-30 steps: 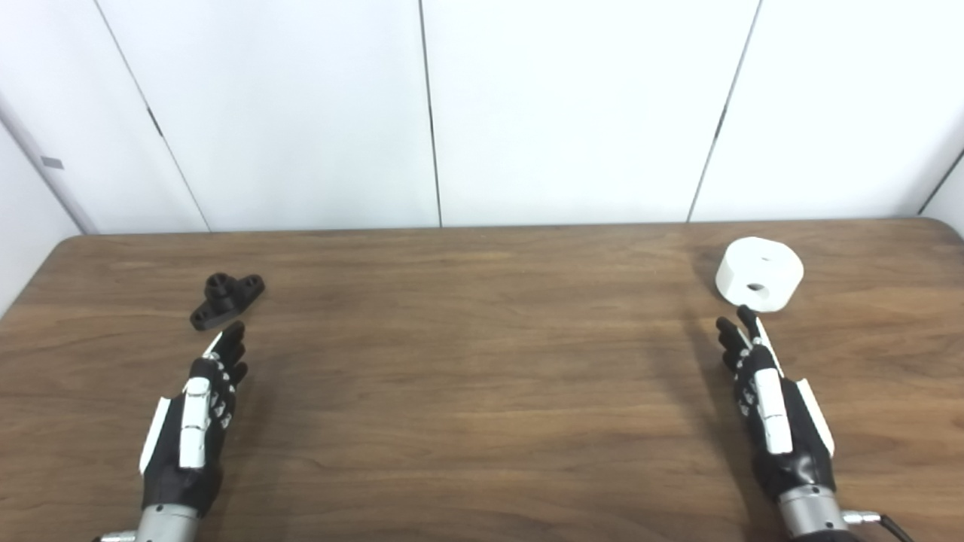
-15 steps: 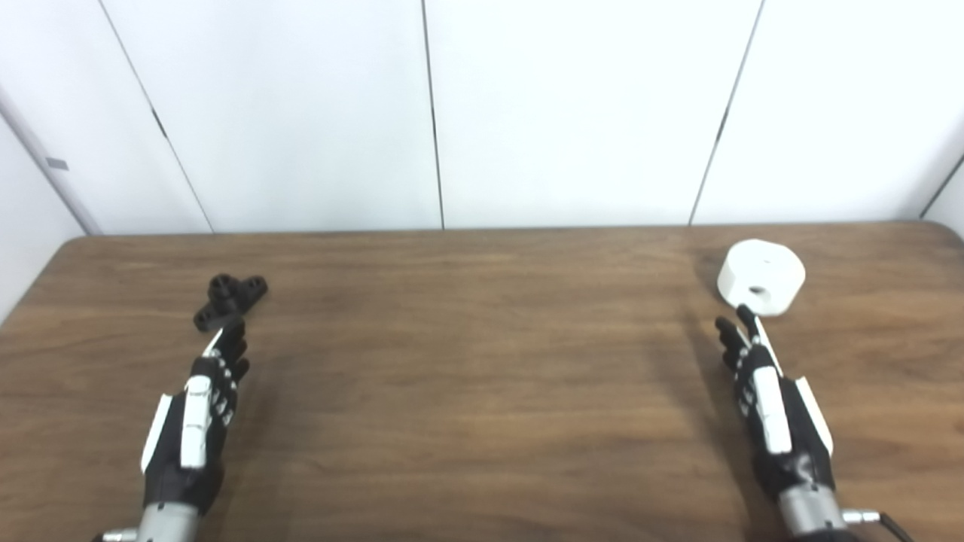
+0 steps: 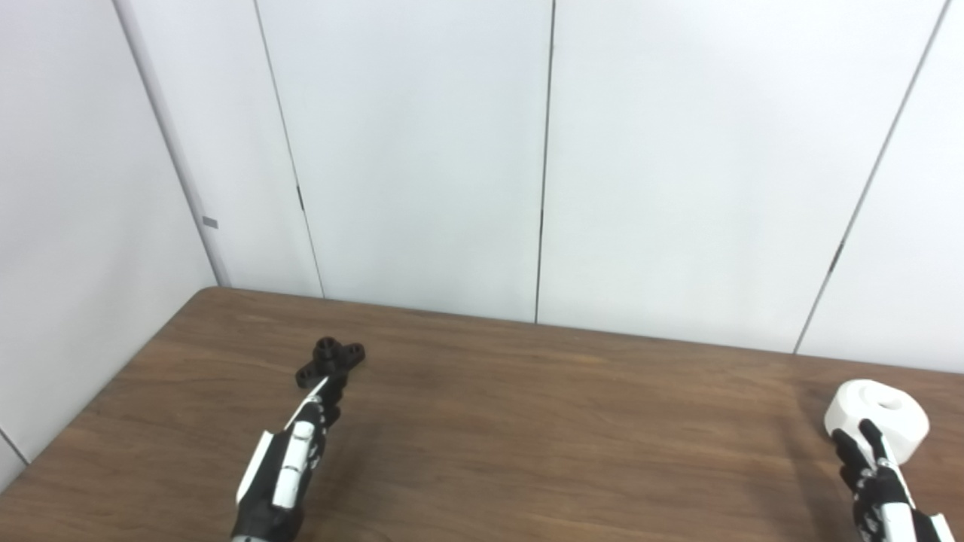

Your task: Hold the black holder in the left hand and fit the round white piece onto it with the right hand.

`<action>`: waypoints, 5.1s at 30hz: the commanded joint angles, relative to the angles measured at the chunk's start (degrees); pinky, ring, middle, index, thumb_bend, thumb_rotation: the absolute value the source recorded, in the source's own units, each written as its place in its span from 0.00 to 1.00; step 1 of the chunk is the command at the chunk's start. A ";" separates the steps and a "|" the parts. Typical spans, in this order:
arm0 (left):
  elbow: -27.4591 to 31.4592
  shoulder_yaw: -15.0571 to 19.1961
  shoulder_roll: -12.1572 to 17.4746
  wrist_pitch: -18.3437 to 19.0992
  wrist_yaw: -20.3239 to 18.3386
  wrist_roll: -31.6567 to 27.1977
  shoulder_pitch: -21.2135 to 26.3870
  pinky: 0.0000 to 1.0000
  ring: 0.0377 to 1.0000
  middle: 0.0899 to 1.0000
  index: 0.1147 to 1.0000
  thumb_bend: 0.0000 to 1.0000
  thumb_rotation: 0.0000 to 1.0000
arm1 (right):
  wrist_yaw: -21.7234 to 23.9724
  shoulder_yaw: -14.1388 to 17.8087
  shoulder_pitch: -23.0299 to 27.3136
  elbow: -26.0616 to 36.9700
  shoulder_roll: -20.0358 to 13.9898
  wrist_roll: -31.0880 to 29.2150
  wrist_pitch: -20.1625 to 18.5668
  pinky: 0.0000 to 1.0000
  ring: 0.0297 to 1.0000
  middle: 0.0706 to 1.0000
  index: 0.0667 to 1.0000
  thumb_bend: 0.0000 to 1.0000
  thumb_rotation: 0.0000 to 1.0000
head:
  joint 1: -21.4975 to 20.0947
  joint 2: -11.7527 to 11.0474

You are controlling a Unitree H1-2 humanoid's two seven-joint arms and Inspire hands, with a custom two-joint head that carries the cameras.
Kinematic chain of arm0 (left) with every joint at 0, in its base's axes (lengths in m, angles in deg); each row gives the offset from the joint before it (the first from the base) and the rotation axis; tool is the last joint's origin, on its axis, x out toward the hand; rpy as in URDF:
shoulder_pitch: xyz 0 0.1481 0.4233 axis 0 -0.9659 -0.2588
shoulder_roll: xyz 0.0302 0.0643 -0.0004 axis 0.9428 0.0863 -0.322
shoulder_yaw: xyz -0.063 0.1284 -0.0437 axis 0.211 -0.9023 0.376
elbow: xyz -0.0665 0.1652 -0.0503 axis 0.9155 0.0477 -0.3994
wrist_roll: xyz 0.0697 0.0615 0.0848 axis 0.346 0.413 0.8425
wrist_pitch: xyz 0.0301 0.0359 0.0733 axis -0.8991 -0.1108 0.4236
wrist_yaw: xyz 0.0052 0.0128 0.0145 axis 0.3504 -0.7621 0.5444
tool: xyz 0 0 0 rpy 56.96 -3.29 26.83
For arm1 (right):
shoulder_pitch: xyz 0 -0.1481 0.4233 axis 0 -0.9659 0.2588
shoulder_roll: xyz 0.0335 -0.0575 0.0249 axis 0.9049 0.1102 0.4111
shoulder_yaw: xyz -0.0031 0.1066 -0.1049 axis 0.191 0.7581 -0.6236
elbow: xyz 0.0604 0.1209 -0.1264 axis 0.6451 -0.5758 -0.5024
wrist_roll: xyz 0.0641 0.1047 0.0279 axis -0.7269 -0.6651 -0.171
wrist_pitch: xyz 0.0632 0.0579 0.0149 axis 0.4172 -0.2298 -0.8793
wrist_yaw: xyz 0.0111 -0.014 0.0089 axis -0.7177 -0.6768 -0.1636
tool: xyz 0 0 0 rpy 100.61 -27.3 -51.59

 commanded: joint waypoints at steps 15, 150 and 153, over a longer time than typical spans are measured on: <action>-2.20 -2.66 -4.26 -1.37 2.31 3.11 -1.29 1.00 1.00 0.99 0.94 0.54 1.00 | 2.10 0.63 -3.38 -4.96 -1.19 -3.41 -0.42 1.00 1.00 0.97 1.00 0.50 1.00 | 2.89 2.31; -25.21 -15.26 19.31 28.38 17.39 40.68 27.45 0.98 0.96 0.89 0.63 0.92 0.23 | 3.48 1.66 -5.31 2.46 -3.12 -2.17 -8.07 0.99 0.90 0.87 1.00 0.57 1.00 | 1.66 9.80; -25.62 -14.91 19.07 28.22 17.65 40.09 27.61 0.98 0.95 0.89 0.61 0.92 0.20 | 3.50 1.82 -5.30 2.53 -2.99 -2.76 -8.48 0.99 0.90 0.87 1.00 0.58 1.00 | 1.66 9.80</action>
